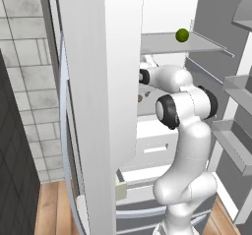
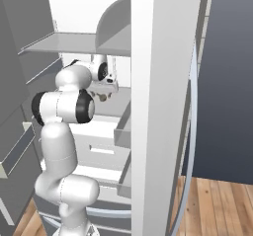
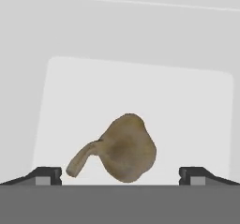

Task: Retrieve the bottle and the shaker from the cabinet and place them next to the mixing bowl on the counter. Then add garlic from the fridge to the mixing bowl.

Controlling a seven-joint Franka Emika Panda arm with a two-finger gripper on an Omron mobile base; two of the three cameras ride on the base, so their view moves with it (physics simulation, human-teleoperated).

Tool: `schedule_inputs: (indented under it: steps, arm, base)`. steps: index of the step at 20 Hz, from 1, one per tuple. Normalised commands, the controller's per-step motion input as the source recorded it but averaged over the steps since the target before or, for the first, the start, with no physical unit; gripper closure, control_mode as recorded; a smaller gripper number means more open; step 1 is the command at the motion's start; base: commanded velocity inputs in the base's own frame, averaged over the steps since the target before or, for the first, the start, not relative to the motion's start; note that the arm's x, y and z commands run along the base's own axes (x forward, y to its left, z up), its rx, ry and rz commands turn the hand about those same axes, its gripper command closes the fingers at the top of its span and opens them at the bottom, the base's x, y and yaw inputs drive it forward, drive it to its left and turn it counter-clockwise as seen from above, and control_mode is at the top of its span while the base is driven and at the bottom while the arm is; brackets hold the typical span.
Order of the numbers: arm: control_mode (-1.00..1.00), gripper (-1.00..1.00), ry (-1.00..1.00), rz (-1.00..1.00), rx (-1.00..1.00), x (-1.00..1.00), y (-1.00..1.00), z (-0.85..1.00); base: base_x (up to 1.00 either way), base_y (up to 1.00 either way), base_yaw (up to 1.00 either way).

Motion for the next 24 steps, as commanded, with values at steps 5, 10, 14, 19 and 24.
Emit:
schedule_inputs:
  steps: [5, 10, 14, 19, 24]
  arm:
    - [-1.0, -1.0, 0.02, 0.0, 0.0, -0.36, 0.0, -0.05]
    - [-1.0, -1.0, 0.0, 0.0, 0.0, -0.03, 0.0, 0.0]
    - [-1.0, -1.0, 0.0, 0.0, 0.0, 0.06, 0.0, -0.11]
    - [-1.0, -1.0, 0.0, 0.0, 0.0, 0.14, 0.0, -0.18]
    - [-1.0, -1.0, 0.0, 0.0, 0.0, 0.36, 0.0, 0.0]
  base:
    - [0.0, 0.0, 0.0]
    - [0.0, 0.0, 0.0]
    - [0.0, 0.0, 0.0]
    - [0.0, 0.0, 0.0]
    - [0.0, 0.0, 0.0]
